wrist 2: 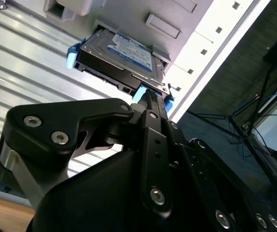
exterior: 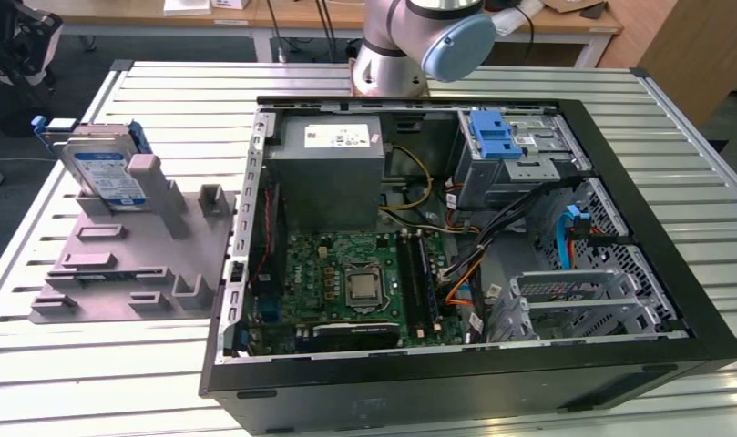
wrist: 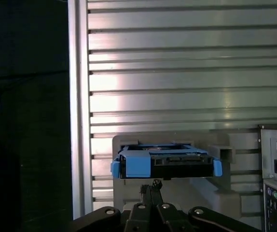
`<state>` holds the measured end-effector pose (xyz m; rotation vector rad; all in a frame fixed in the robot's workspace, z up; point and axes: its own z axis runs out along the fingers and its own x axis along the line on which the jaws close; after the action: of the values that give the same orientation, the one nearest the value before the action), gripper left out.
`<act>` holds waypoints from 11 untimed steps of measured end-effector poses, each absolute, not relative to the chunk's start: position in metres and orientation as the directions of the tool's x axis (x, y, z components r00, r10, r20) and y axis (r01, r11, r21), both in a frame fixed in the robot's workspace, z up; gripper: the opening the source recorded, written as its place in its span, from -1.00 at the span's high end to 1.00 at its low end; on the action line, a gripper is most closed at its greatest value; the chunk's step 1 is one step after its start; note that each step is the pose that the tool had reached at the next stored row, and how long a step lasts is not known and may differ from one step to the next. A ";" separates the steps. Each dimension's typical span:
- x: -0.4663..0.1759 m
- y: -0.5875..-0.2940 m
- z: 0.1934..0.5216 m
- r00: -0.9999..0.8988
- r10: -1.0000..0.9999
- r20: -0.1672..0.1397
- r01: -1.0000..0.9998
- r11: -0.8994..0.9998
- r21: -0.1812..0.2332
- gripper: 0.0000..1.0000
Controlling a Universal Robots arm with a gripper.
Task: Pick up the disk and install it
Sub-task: 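Pick up the disk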
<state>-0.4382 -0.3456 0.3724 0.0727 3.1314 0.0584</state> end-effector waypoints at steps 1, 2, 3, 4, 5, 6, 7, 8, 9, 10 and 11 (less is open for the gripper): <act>-0.438 -0.346 0.372 -0.999 0.036 -0.008 0.035 0.999 0.038 0.79; -0.438 -0.346 0.372 -1.000 0.023 -0.008 0.022 0.999 0.037 0.79; -0.438 -0.346 0.372 -1.000 0.009 -0.008 0.009 0.999 0.038 0.79; -0.438 -0.346 0.372 -1.000 -0.004 -0.008 -0.004 0.999 0.038 0.79; -0.438 -0.346 0.372 -1.000 -0.017 -0.008 -0.017 0.999 0.038 0.79; -0.438 -0.346 0.372 -1.000 -0.028 -0.008 -0.029 0.999 0.038 0.79; -0.438 -0.346 0.372 -0.999 -0.039 -0.008 -0.039 0.999 0.038 0.79; -0.438 -0.346 0.372 -0.999 -0.049 -0.008 -0.049 0.998 0.038 0.79; -0.438 -0.346 0.372 -0.998 -0.058 -0.008 -0.058 0.998 0.038 0.79; -0.438 -0.346 0.372 -0.998 -0.069 -0.008 -0.069 0.997 0.037 0.79; -0.438 -0.346 0.372 -0.997 -0.078 -0.008 -0.079 0.996 0.037 0.79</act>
<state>-0.4383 -0.3456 0.3723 -0.1232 3.1321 0.0592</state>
